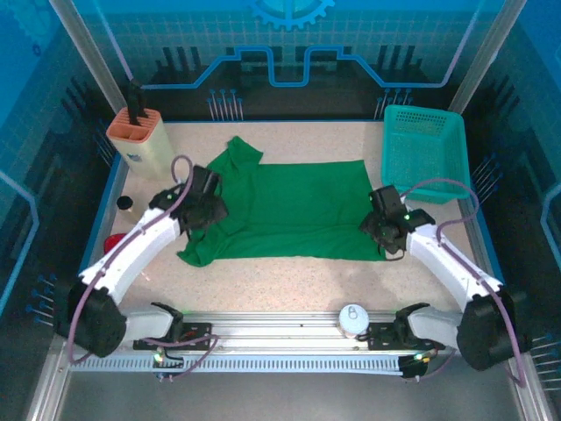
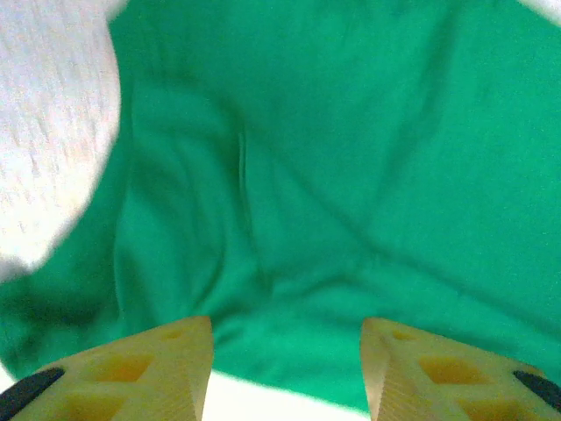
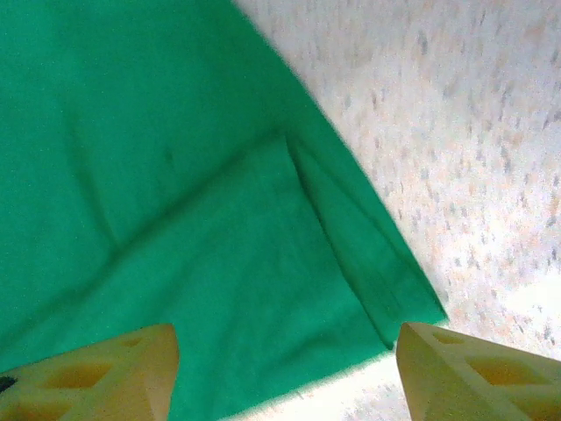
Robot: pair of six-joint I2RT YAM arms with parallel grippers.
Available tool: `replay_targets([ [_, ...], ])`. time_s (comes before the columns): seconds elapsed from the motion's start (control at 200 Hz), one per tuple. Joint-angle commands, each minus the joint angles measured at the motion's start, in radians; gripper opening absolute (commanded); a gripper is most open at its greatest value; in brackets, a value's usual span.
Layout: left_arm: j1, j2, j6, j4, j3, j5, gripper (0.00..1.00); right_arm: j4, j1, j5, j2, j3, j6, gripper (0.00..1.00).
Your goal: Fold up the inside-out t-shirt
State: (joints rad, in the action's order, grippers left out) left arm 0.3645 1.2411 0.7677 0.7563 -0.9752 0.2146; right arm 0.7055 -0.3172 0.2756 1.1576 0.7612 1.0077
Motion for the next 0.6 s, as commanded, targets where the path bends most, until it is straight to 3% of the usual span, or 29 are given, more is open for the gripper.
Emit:
replay_targets([
  [0.0,0.03,-0.02,0.139,0.058,0.185,-0.148,0.48,-0.02,-0.008,-0.055,-0.025,-0.116,-0.138,0.79],
  [0.035,0.03,-0.025,0.165,0.037,0.225,-0.146,0.48,-0.044,0.005,-0.068,-0.026,-0.137,-0.155,0.9],
  [0.09,0.029,-0.031,0.197,0.007,0.271,-0.115,0.49,-0.079,0.028,-0.095,-0.015,-0.154,-0.167,0.96],
  [0.185,0.024,-0.015,0.224,-0.051,0.31,-0.027,0.51,-0.138,0.069,-0.151,0.045,-0.153,-0.182,0.94],
  [0.275,-0.005,0.048,0.228,-0.076,0.316,0.042,0.51,-0.174,0.105,-0.173,0.125,-0.131,-0.177,0.85],
  [0.35,-0.066,0.108,0.253,-0.104,0.34,0.036,0.34,-0.194,0.122,-0.182,0.181,-0.12,-0.153,0.71],
  [0.44,-0.166,0.146,0.25,-0.161,0.368,-0.036,0.21,-0.168,0.116,-0.153,0.229,-0.112,-0.107,0.46],
  [0.535,-0.215,0.123,0.25,-0.161,0.354,-0.026,0.01,-0.114,0.119,-0.088,0.24,-0.094,-0.084,0.22],
  [0.595,-0.232,0.097,0.255,-0.152,0.359,0.0,0.0,-0.108,0.132,-0.088,0.246,-0.09,-0.099,0.07],
])
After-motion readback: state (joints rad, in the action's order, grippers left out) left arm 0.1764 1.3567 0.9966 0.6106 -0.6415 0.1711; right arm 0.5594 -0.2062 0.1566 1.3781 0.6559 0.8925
